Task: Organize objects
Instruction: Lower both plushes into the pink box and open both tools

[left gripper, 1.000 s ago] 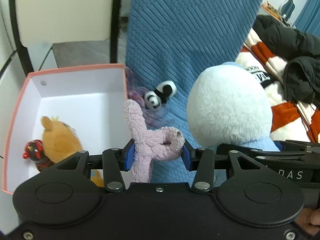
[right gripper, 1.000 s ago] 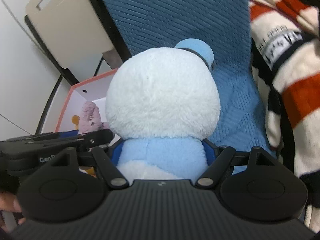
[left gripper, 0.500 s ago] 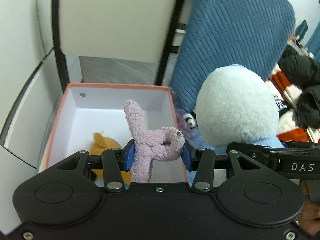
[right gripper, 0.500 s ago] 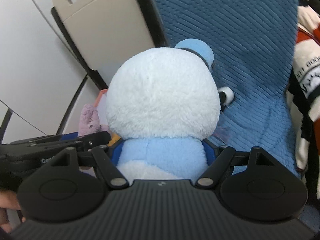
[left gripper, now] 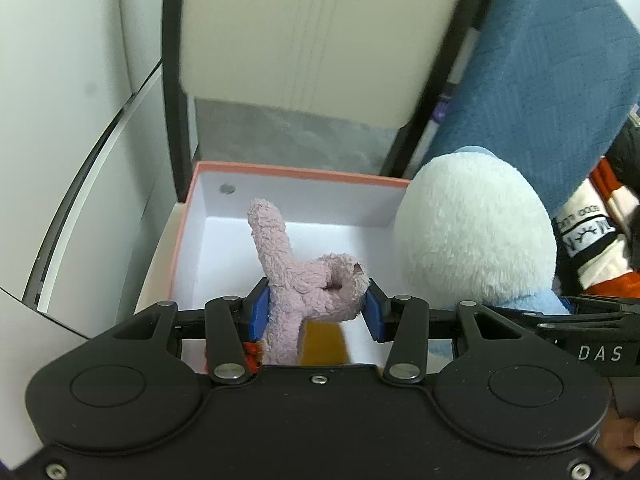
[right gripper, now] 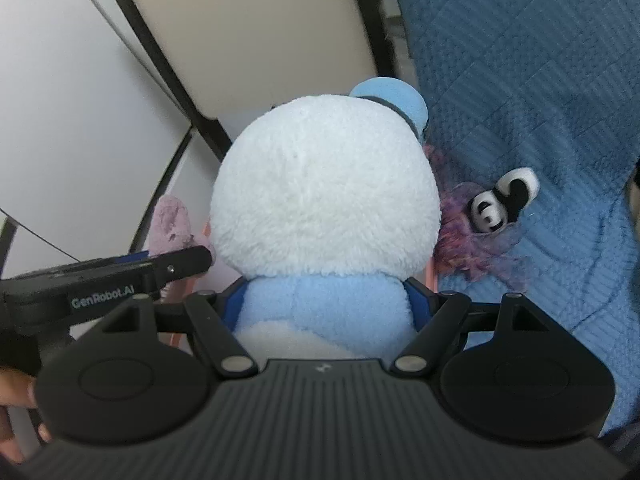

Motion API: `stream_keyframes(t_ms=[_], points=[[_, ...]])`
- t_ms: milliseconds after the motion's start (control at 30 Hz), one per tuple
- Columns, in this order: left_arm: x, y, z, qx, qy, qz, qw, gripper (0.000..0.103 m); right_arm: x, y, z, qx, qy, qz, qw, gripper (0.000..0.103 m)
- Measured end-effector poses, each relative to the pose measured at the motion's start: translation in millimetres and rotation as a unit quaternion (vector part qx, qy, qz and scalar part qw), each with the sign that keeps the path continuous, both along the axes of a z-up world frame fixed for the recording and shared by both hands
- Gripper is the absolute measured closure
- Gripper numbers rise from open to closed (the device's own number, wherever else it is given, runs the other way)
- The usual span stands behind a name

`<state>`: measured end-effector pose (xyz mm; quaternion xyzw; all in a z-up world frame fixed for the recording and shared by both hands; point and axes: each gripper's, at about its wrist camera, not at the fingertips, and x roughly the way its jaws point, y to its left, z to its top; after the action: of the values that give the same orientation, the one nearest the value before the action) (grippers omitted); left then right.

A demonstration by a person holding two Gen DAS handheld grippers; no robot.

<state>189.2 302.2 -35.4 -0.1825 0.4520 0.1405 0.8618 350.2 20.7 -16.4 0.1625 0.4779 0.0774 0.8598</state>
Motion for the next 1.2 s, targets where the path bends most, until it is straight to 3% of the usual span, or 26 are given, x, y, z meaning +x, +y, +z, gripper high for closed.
stream_keyframes(t_ms=[367,600,700,800,867,933,1200], points=[[5,42,-56,-0.024,0.057,0.005,0.9981,0.059,32,34,-54,-0.016,0.056,0.02,0.998,0.023],[6,49,-69,-0.032,0.066,0.007,0.9973,0.059,43,41,-66,-0.02,0.079,0.023,0.996,0.023],[6,49,-68,-0.033,0.067,0.009,0.9972,0.059,45,39,-70,-0.019,0.08,0.021,0.996,0.023],[2,48,-61,-0.027,0.062,0.012,0.9976,0.044,44,35,-70,-0.011,0.082,0.018,0.996,0.022],[0,47,-53,-0.021,0.058,0.019,0.9979,0.034,43,30,-67,-0.001,0.076,0.014,0.997,0.014],[-4,48,-46,-0.017,0.051,0.024,0.9983,0.031,40,25,-61,0.017,0.062,0.011,0.998,0.0],[-26,31,-3,-0.01,0.004,0.038,0.9992,0.026,11,14,-19,0.012,0.003,0.004,1.0,0.0]])
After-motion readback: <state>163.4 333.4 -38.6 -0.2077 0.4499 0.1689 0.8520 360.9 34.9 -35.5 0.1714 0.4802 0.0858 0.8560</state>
